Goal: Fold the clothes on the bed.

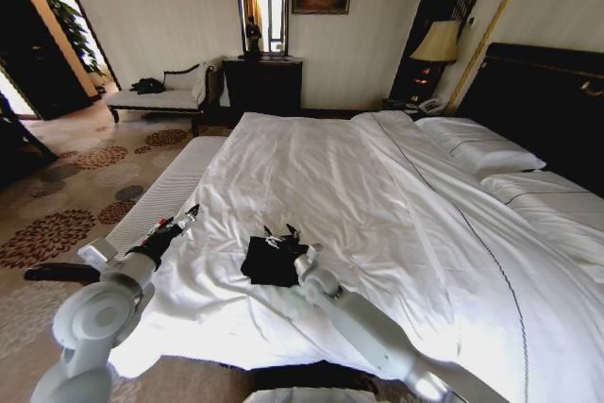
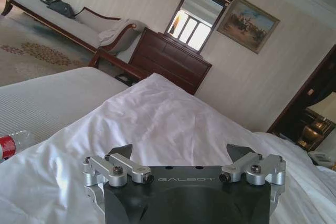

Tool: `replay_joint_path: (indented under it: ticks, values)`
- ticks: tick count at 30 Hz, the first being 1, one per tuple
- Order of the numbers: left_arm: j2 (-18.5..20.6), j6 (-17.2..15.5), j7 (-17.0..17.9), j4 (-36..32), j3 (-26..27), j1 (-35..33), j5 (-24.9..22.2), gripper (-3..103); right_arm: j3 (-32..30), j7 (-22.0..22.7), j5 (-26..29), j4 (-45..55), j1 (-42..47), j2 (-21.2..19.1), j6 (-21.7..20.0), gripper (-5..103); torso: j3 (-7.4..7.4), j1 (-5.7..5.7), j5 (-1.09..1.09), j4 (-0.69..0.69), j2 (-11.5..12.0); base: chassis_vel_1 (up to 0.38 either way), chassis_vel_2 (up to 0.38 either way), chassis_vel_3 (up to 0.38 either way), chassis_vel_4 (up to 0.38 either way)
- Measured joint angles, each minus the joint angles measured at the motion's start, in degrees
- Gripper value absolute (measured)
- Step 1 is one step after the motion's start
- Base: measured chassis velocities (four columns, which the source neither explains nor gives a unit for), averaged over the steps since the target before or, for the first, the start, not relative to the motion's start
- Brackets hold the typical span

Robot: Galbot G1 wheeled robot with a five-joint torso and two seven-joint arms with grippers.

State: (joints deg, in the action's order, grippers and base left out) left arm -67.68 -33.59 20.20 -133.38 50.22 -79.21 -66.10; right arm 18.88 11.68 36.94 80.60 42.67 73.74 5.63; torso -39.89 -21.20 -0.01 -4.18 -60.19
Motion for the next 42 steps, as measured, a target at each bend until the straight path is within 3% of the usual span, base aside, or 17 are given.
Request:
replay_joint_path:
  ticks: [3, 9, 13, 18, 20, 22, 24, 26, 28, 29, 30, 31, 32, 34, 35, 39, 42]
  values:
    - [0.0, 0.1, 0.0, -0.2, 0.5, -0.5, 0.0, 100, 2.1, 0.7, -5.1, -1.3, 0.2, 0.7, -1.1, 100, 0.00, 0.00, 0.00, -0.02, 0.0, 0.000, 0.000, 0.000, 0.000]
    - [-0.3, 0.2, 0.0, -0.2, 0.4, -0.9, 0.8, 100, 4.2, 1.2, -9.4, -3.5, 0.8, 2.6, -1.2, 100, 0.00, 0.01, 0.00, -0.01, 0.0, 0.000, 0.000, 0.000, 0.000]
    - [-0.4, 0.2, -0.1, -0.1, 0.4, -0.9, 1.1, 100, 5.5, 1.2, -10.4, -3.2, 2.0, 2.4, -0.6, 100, 0.00, 0.00, 0.00, -0.01, 0.0, 0.000, 0.000, 0.000, 0.000]
    - [0.1, 0.4, -0.2, 0.8, 0.8, -1.0, 1.6, 100, 4.4, -2.2, -8.4, 0.3, 3.6, 0.7, 4.3, 100, 0.00, 0.00, 0.01, -0.01, 0.0, 0.000, 0.000, 0.000, 0.000]
    - [0.9, 0.8, -0.4, 1.8, 1.2, -1.0, 1.9, 100, -0.1, -5.3, -4.3, 6.4, 4.8, -2.5, 7.8, 100, 0.00, 0.01, 0.01, 0.00, 0.0, 0.000, 0.000, 0.000, 0.000]
    - [1.2, 1.0, -0.5, 2.1, 1.3, -1.0, 2.2, 100, -2.0, -5.7, -2.9, 8.7, 5.2, -3.9, 8.1, 100, 0.00, 0.00, 0.02, 0.00, 0.0, 0.000, 0.000, 0.000, 0.000]
    - [2.1, 2.4, -1.4, 2.7, 1.3, -1.4, 5.5, 100, -7.3, -5.3, 1.8, 13.8, 6.0, -8.9, 8.1, 100, 0.00, 0.01, 0.02, -0.01, 0.0, 0.000, 0.000, 0.000, 0.000]
    - [2.5, 3.4, -1.9, 2.9, 1.0, -1.8, 7.8, 100, -10.4, -3.4, 3.6, 15.7, 6.7, -11.2, 7.3, 100, 0.01, 0.00, 0.02, -0.01, 0.0, 0.000, 0.000, 0.000, 0.000]
    - [2.9, 5.5, -2.2, 2.8, -0.2, -3.2, 13.0, 100, -18.5, 3.1, 4.1, 19.2, 9.7, -15.6, 4.3, 100, 0.00, 0.00, 0.02, -0.03, 0.0, 0.000, 0.000, 0.000, 0.000]
    - [2.9, 7.1, -2.3, 2.6, -1.6, -4.6, 18.1, 100, -23.4, 6.0, 1.4, 21.0, 12.7, -17.2, 4.3, 100, 0.00, 0.00, 0.03, -0.04, 0.0, 0.000, 0.000, 0.000, 0.000]
    - [2.9, 7.1, -2.3, 2.6, -1.6, -4.6, 18.1, 100, -23.4, 6.0, 1.4, 21.0, 12.7, -17.2, 4.3, 100, 0.00, 0.00, 0.03, -0.04, 0.0, 0.000, 0.000, 0.000, 0.000]
    - [2.6, 10.3, -2.9, 2.5, -3.2, -6.4, 23.6, 100, -27.5, 7.6, -1.6, 22.7, 15.7, -17.7, 4.2, 100, 0.00, 0.00, 0.05, -0.03, 0.0, 0.000, 0.000, 0.000, 0.000]
    - [2.4, 12.3, -3.5, 2.5, -4.0, -7.6, 26.6, 100, -29.5, 8.1, -3.2, 23.5, 17.3, -17.8, 4.2, 100, 0.00, 0.00, 0.04, -0.02, 0.0, 0.000, 0.000, 0.000, 0.000]
    - [1.2, 19.4, -6.6, 2.1, -7.2, -12.9, 38.2, 100, -39.1, 10.0, -10.8, 28.9, 28.6, -16.5, 4.1, 100, 0.01, 0.01, 0.02, 0.00, 0.0, 0.000, 0.000, 0.000, 0.000]
    - [1.2, 19.4, -6.6, 2.1, -7.2, -12.9, 38.2, 100, -39.1, 10.0, -10.8, 28.9, 28.6, -16.5, 4.1, 100, 0.01, 0.01, 0.02, 0.00, 0.0, 0.000, 0.000, 0.000, 0.000]
    - [0.0, 22.3, -7.7, -1.8, -9.5, -17.5, 40.6, 100, -46.5, 12.1, -20.4, 37.1, 41.4, -11.4, 3.2, 100, 0.03, 0.03, 0.01, -0.02, 0.0, 0.000, 0.000, 0.000, 0.000]
    - [0.6, 22.6, -8.1, -6.8, -10.0, -21.6, 40.6, 100, -50.4, 14.1, -25.3, 46.3, 52.0, -4.8, 1.5, 100, 0.03, 0.03, 0.03, -0.03, 0.0, 0.000, 0.000, 0.000, 0.000]
